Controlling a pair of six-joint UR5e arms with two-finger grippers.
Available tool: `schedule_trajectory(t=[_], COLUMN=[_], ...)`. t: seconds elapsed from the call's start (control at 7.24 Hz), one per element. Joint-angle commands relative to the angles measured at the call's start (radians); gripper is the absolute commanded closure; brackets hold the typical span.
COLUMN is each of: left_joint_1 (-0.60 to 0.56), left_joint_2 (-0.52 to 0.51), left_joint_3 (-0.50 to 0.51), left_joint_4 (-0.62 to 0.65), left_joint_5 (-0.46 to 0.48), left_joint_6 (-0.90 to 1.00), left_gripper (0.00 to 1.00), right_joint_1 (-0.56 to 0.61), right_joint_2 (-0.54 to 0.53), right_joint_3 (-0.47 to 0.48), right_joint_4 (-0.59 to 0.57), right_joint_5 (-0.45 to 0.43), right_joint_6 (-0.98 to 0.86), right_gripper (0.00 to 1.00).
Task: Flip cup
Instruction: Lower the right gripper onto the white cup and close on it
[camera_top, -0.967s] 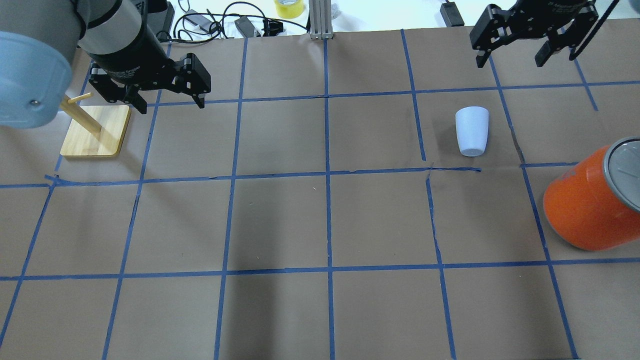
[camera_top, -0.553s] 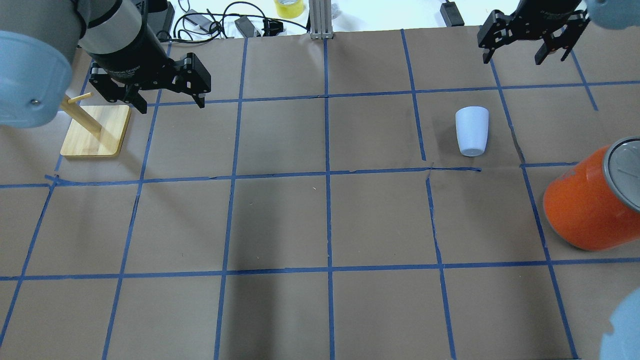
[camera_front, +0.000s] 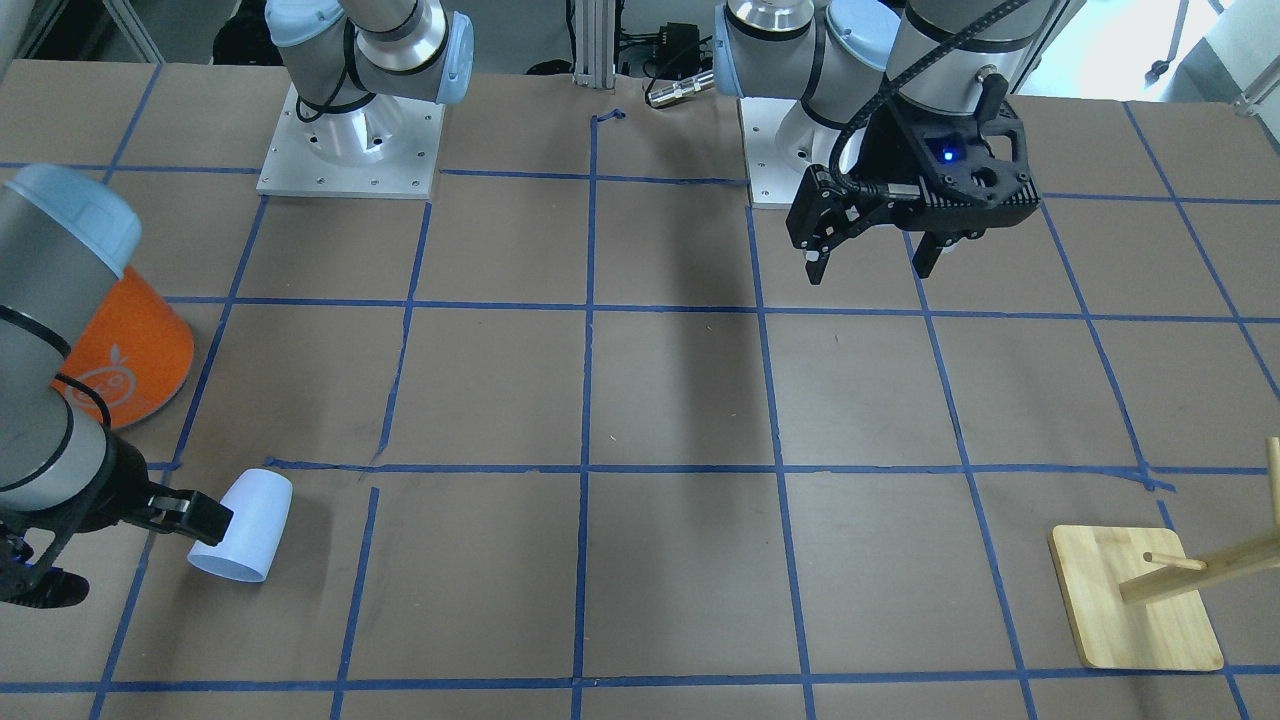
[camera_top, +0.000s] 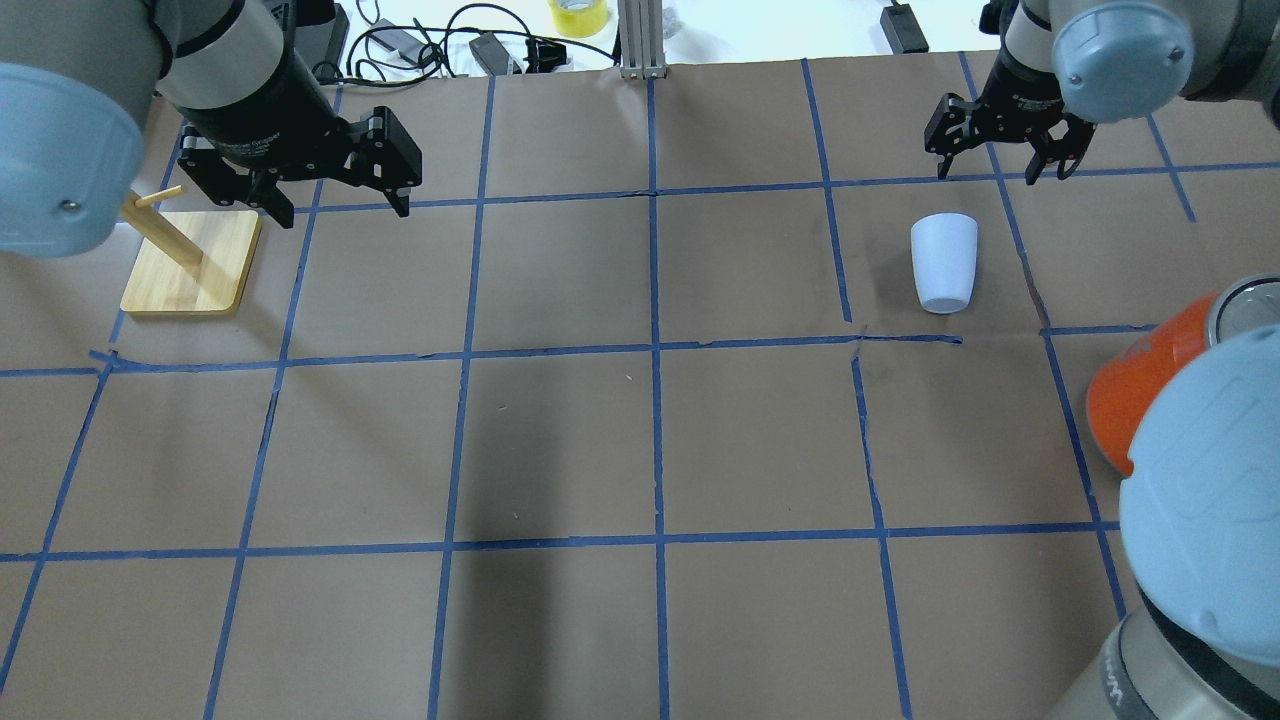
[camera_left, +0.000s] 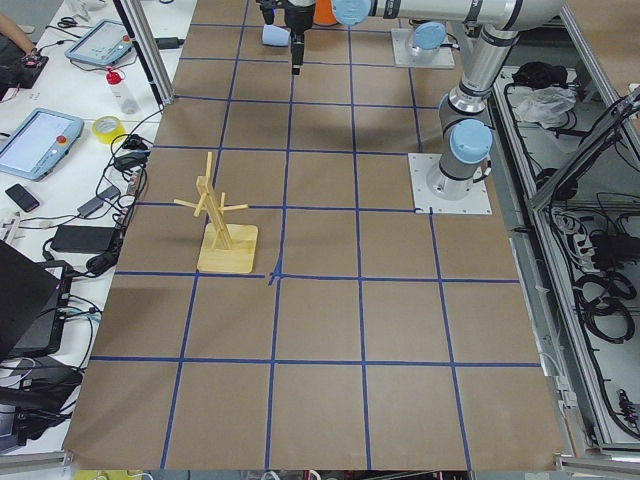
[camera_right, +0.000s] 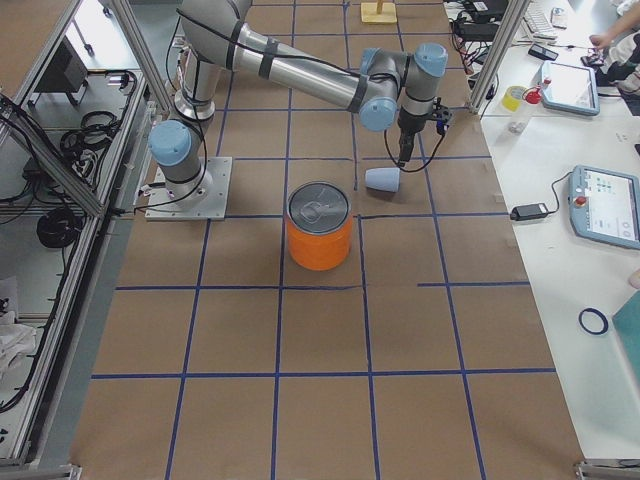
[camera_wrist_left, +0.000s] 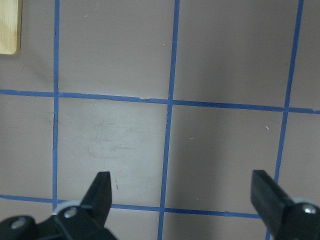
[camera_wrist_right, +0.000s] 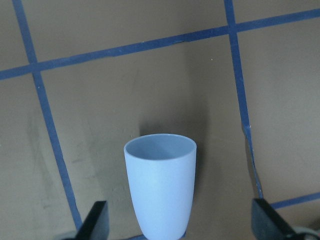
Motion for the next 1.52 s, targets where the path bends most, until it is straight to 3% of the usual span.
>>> schedule_trajectory(t=[0.0, 0.28, 1.38], left_joint_1=[-0.001, 0.002, 0.0], left_joint_2=[0.001, 0.001, 0.001], left_joint_3=[-0.002, 0.0, -0.002], left_joint_4=[0.0, 0.0, 0.0], left_joint_5=[0.0, 0.0, 0.002], left_joint_6=[-0.001, 0.001, 0.007], left_gripper=[0.0, 0.0, 0.0], right_joint_1=[0.0, 0.0, 0.0], right_joint_2=[0.048, 0.055, 0.074], right_joint_3=[0.046, 0.095, 0.232], right_joint_4=[-0.068, -0.158, -0.326], right_joint_5=[0.004, 0.007, 0.005], right_joint_6=[0.02, 0.028, -0.05], right_gripper=[0.0, 0.0, 0.0])
